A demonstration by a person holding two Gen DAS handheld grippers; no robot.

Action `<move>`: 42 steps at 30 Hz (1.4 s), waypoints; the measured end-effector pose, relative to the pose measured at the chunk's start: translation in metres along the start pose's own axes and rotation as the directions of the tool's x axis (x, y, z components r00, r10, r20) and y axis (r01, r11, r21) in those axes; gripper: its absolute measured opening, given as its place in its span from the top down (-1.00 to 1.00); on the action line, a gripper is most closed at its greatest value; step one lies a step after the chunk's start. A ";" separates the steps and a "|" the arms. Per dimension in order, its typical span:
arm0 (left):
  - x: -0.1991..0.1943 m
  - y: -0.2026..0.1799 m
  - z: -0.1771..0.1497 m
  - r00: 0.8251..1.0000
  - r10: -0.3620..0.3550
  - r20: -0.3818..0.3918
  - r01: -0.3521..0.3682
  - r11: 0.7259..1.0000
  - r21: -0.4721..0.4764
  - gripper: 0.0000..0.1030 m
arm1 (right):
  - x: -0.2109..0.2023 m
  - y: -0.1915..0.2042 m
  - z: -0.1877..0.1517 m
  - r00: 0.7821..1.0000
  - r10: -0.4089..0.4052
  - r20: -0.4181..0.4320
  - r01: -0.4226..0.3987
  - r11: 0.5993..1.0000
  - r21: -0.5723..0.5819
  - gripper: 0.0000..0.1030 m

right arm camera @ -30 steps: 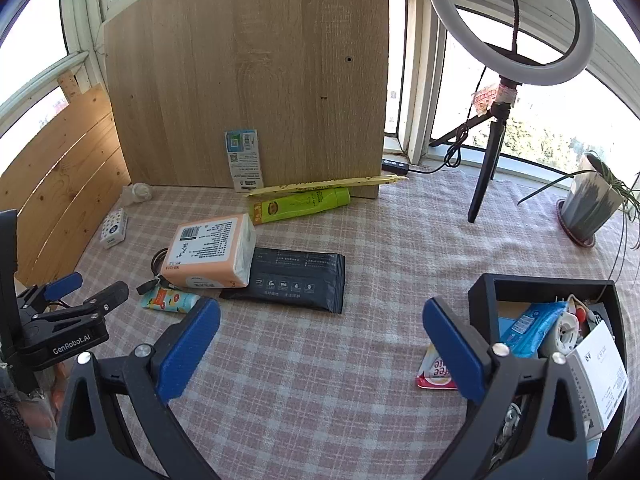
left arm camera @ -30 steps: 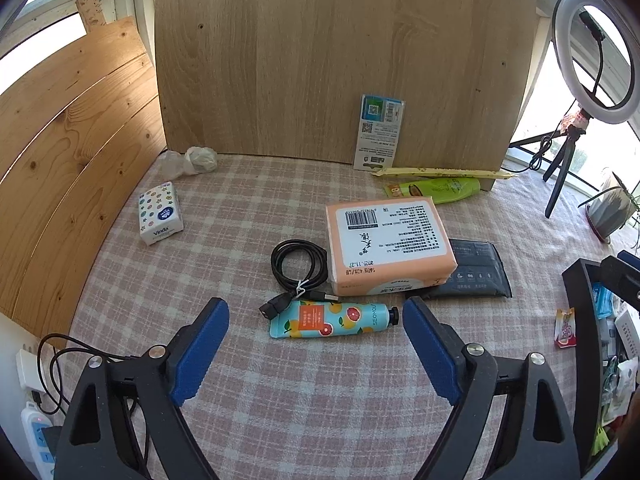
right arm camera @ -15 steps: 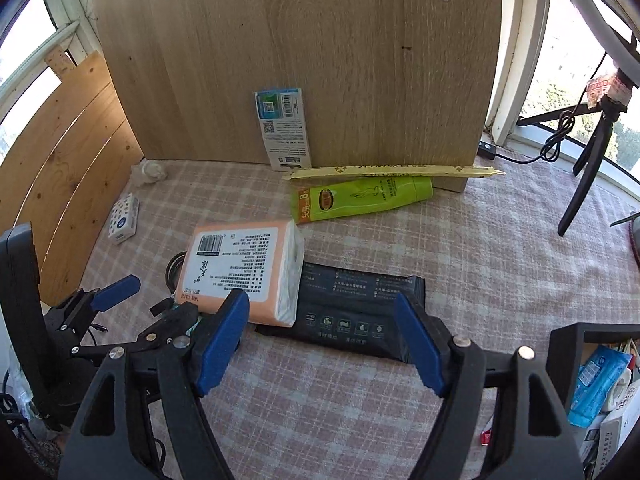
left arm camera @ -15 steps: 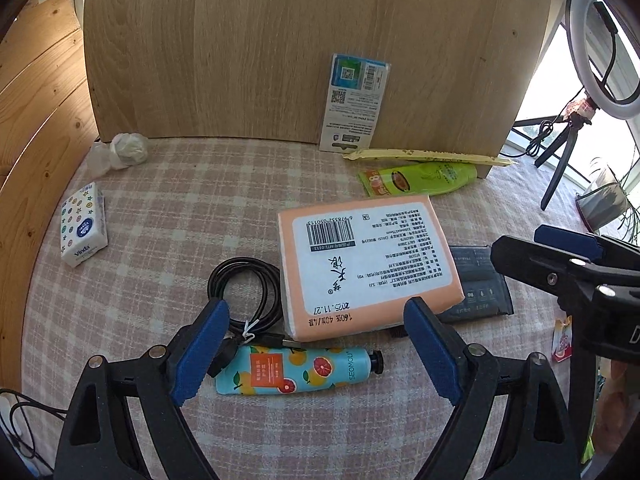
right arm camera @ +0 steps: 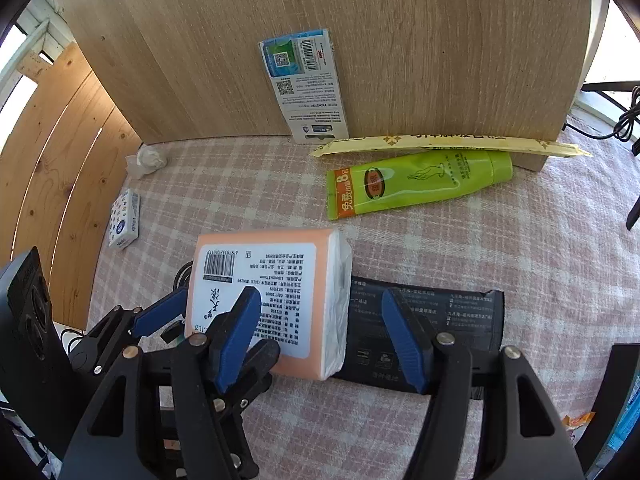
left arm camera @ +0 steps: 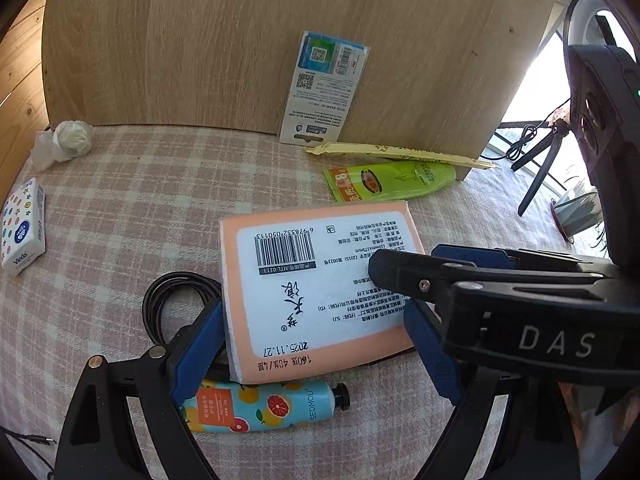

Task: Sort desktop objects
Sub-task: 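Grasp the orange-and-white package with the right tool and lift it, then carry the package to the black bin and open the right tool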

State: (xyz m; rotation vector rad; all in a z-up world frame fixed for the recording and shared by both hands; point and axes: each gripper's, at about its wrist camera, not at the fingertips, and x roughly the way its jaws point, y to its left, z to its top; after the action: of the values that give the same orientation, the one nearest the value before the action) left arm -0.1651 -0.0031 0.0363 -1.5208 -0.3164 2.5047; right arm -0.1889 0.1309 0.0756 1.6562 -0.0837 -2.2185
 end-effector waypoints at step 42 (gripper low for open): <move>-0.098 -0.357 -0.129 0.910 -0.374 -0.178 0.410 0.754 0.513 -0.68 | -0.264 -0.207 -0.251 0.923 -0.255 0.290 0.115 0.899 0.422 0.14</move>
State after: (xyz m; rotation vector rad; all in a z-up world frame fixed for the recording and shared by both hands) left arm 0.0131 0.3225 0.1611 -1.1505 0.0842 1.9709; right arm 0.0562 0.4524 0.1850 1.4950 -0.5202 -2.7664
